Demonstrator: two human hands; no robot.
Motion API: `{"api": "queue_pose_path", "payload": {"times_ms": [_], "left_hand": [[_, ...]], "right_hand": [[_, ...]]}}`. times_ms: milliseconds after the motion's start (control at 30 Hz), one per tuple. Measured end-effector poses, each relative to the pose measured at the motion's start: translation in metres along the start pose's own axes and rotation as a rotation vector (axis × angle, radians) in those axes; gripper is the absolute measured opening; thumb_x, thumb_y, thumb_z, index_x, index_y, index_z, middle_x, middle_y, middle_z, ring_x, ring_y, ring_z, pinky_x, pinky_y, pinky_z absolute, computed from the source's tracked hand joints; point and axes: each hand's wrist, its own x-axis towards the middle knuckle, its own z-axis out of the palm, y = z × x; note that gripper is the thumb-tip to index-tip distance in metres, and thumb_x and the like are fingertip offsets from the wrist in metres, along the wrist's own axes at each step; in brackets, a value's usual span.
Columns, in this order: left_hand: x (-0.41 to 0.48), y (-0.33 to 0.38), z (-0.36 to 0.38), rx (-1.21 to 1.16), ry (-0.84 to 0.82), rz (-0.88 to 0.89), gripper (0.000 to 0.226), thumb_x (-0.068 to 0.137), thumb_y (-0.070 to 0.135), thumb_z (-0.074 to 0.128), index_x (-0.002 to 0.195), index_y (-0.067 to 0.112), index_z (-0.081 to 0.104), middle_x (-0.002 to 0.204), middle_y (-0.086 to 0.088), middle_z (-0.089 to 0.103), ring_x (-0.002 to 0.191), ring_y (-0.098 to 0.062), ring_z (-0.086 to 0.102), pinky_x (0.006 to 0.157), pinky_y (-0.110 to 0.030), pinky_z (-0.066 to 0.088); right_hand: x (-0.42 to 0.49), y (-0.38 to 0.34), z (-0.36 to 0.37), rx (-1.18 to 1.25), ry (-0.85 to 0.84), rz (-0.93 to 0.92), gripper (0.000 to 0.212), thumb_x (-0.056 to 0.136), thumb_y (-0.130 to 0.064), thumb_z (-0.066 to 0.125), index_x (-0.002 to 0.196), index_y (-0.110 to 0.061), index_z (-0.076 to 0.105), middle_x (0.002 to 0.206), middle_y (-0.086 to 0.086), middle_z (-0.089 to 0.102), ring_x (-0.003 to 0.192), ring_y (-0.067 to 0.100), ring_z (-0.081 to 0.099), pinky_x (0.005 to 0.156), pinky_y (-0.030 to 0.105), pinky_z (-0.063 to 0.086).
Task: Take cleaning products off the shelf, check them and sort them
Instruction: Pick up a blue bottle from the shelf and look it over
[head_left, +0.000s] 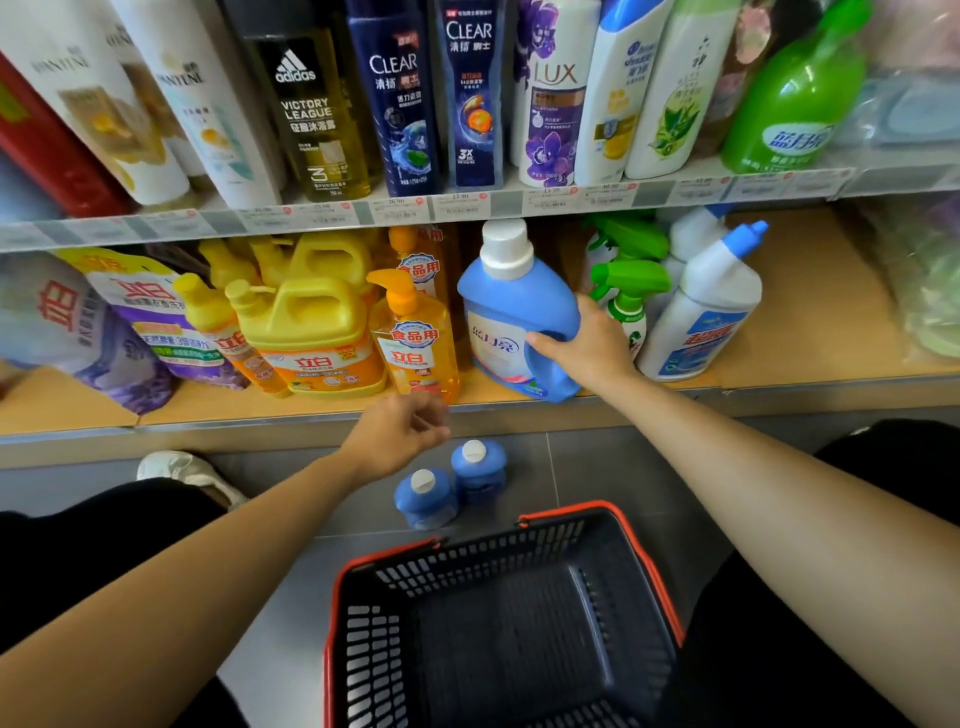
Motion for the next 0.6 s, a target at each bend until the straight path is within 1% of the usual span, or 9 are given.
{"api": "queue_pose_path", "payload": {"times_ms": [67,100,233,267,333,400,467,533,600], "left_hand": [[-0.004,-0.017,0.011,0.054,-0.073,-0.067,0.034,0.089,0.028,0.077,0.119,0.014,0.069,0.109,-0.001,0.073,0.095,-0.017,0.069,0.092,-0.042,0.056],[-0.005,-0.024,0.016,0.099,-0.103,-0.085,0.038,0.089,0.032,0.077,0.122,0.016,0.068,0.115,-0.002,0.073,0.097,-0.017,0.068,0.092,-0.04,0.055],[-0.006,-0.046,0.036,0.235,-0.21,-0.126,0.053,0.088,0.039,0.076,0.135,0.02,0.062,0.134,-0.001,0.065,0.115,-0.022,0.064,0.097,-0.037,0.051],[-0.006,-0.051,0.039,0.263,-0.228,-0.132,0.053,0.087,0.041,0.076,0.135,0.022,0.061,0.135,-0.001,0.065,0.117,-0.023,0.063,0.097,-0.036,0.05],[-0.007,-0.058,0.044,0.311,-0.231,-0.122,0.05,0.086,0.045,0.076,0.131,0.027,0.064,0.13,-0.001,0.066,0.113,-0.025,0.063,0.094,-0.037,0.05],[-0.007,-0.063,0.046,0.331,-0.201,-0.095,0.045,0.085,0.045,0.077,0.126,0.029,0.066,0.124,-0.001,0.069,0.109,-0.025,0.064,0.09,-0.038,0.051],[-0.007,-0.066,0.046,0.36,-0.167,-0.066,0.042,0.085,0.046,0.077,0.122,0.029,0.068,0.119,0.0,0.069,0.107,-0.025,0.064,0.087,-0.039,0.052],[-0.008,-0.069,0.046,0.4,-0.15,-0.045,0.04,0.086,0.046,0.075,0.121,0.029,0.068,0.118,0.0,0.068,0.105,-0.026,0.064,0.085,-0.039,0.052],[-0.008,-0.069,0.049,0.415,-0.138,-0.034,0.037,0.089,0.045,0.072,0.122,0.028,0.067,0.118,-0.002,0.067,0.104,-0.027,0.062,0.084,-0.038,0.05]], "right_hand": [[0.003,0.0,0.004,0.007,0.049,0.021,0.057,0.081,-0.044,0.078,0.119,-0.009,0.055,0.116,0.012,0.066,0.107,0.034,0.062,0.074,0.035,0.043],[0.004,0.001,0.006,0.014,0.069,0.028,0.056,0.081,-0.044,0.077,0.119,-0.009,0.055,0.116,0.012,0.066,0.106,0.035,0.062,0.074,0.035,0.043],[0.007,0.001,0.018,0.07,0.088,0.054,0.055,0.083,-0.043,0.076,0.122,-0.011,0.055,0.118,0.012,0.067,0.109,0.035,0.062,0.085,0.045,0.052],[0.009,0.0,0.02,0.076,0.089,0.06,0.056,0.083,-0.044,0.076,0.124,-0.012,0.055,0.119,0.011,0.067,0.11,0.035,0.061,0.087,0.046,0.052],[0.012,-0.001,0.024,0.066,0.102,0.06,0.058,0.083,-0.046,0.075,0.127,-0.014,0.054,0.121,0.009,0.067,0.111,0.034,0.061,0.088,0.043,0.052],[0.017,-0.002,0.028,0.048,0.117,0.057,0.061,0.083,-0.048,0.074,0.13,-0.014,0.054,0.122,0.007,0.067,0.112,0.032,0.061,0.086,0.037,0.05],[0.022,-0.005,0.032,0.034,0.132,0.066,0.063,0.084,-0.049,0.072,0.132,-0.012,0.053,0.123,0.008,0.067,0.114,0.031,0.061,0.086,0.036,0.049],[0.025,-0.01,0.035,0.033,0.15,0.087,0.064,0.085,-0.048,0.072,0.133,-0.011,0.053,0.125,0.008,0.067,0.116,0.031,0.06,0.09,0.036,0.05],[0.019,-0.012,0.037,0.035,0.215,0.09,0.06,0.086,-0.043,0.071,0.133,-0.011,0.054,0.126,0.008,0.066,0.118,0.031,0.059,0.091,0.037,0.05]]}}
